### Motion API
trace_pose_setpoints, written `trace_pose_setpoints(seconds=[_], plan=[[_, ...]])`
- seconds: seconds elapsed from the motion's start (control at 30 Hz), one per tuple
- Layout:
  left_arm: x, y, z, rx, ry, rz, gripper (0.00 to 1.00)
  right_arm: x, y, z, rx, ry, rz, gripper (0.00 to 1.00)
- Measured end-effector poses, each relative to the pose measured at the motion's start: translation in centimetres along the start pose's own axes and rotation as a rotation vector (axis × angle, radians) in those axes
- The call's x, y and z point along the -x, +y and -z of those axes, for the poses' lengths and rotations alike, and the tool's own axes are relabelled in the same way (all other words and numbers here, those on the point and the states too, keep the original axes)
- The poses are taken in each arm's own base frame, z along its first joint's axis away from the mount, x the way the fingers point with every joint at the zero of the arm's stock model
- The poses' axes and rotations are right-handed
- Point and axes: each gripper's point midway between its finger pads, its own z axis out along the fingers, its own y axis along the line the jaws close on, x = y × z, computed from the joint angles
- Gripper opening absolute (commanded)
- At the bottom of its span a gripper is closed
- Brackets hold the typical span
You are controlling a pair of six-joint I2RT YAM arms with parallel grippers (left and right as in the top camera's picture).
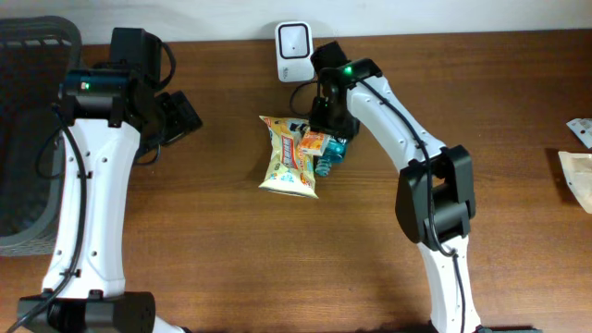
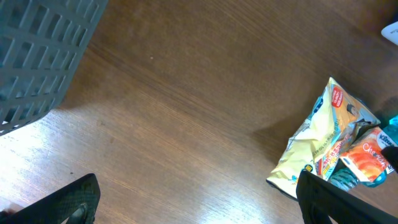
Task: Scan the item barcode
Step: 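Reach the right gripper to the orange Kleenex pack and grasp it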
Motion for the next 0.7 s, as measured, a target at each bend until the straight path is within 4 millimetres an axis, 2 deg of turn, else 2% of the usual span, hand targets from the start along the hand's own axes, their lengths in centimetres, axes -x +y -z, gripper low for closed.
trace_pose_setpoints(seconds=[0.17,0.47,0.63,0.67,0.7], plan=[[0.01,0.0,0.01,0.0,0.0,0.0,0.99,-0.03,0.07,-0.01,0.006,0.003,-0.008,0.45],[0.0,0.0,0.0,0.0,0.0,0.0,0.99,-0.59,0.71,-0.25,0.043,0.038,-0.044,0.29],[0.01,0.0,0.01,0.0,0.0,0.0,0.99,-0.83,0.73,-0.29,0.045,0.05,-0.066,0.3],[0.0,0.0,0.0,0.0,0.0,0.0,0.99,-0.86,0.77,-0.29,0.047,0.052,-0.071,0.38],[0.0,0.0,0.0,0.0,0.0,0.0,0.99,-0.86,0.77,-0.29,0.047,0.052,-0.078,0.41]])
